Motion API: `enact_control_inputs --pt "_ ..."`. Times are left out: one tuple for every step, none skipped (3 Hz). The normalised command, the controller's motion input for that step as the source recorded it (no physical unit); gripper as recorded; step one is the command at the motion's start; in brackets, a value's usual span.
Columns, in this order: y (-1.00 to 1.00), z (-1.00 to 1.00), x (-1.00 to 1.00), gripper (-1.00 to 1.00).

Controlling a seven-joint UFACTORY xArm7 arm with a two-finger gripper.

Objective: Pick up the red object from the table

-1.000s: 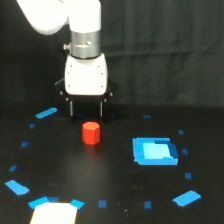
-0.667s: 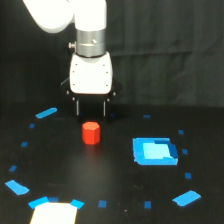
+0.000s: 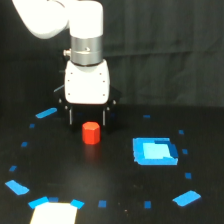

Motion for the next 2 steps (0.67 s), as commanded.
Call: enact_control_inputs --pt "-0.25 -0.31 0.91 -1.00" --pt "-0.14 -0.51 0.21 -1.00"
